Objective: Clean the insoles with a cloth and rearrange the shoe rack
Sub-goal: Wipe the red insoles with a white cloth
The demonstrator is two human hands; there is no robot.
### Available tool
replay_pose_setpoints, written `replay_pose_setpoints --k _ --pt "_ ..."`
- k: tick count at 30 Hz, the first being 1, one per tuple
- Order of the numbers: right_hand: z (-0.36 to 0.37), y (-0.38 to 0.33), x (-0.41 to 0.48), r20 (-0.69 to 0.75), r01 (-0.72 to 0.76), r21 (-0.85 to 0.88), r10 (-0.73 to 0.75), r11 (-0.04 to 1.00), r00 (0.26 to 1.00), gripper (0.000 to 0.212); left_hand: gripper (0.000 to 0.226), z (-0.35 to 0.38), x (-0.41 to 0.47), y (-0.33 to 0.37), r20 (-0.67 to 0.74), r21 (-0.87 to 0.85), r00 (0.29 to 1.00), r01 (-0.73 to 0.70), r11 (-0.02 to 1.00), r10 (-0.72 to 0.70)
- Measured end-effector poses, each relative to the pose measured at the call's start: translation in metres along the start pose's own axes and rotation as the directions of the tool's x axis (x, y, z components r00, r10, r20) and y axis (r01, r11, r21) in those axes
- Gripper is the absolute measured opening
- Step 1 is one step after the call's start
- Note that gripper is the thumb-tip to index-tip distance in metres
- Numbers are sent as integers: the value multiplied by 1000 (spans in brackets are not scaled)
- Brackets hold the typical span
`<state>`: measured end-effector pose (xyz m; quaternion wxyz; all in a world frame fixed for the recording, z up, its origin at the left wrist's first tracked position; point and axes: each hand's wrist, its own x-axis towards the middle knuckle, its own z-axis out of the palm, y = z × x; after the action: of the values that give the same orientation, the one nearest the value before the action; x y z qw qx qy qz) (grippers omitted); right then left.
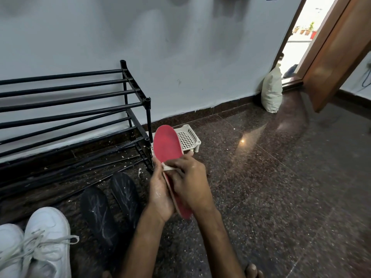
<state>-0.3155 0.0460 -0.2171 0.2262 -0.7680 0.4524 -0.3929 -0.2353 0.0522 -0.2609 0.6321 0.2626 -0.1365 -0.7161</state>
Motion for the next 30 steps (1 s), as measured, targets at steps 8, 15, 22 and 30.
replay_pose_setpoints --k 8,15,22,30 --pt "-8 -1 4 -115 -116 -275 87 954 990 21 76 -1 -6 3 -44 12 999 -14 1000 14" --pt "-20 1 3 286 -92 53 74 994 955 8 79 -6 -4 9 0 -37 1000 28 999 -28" --pt "-17 -4 5 -118 -114 -296 82 948 990 19 72 5 -7 3 1 -18 998 61 998 -61" --pt "-25 -10 6 -25 -194 -340 197 920 980 17 75 7 -6 2 22 -35 994 105 994 -104"
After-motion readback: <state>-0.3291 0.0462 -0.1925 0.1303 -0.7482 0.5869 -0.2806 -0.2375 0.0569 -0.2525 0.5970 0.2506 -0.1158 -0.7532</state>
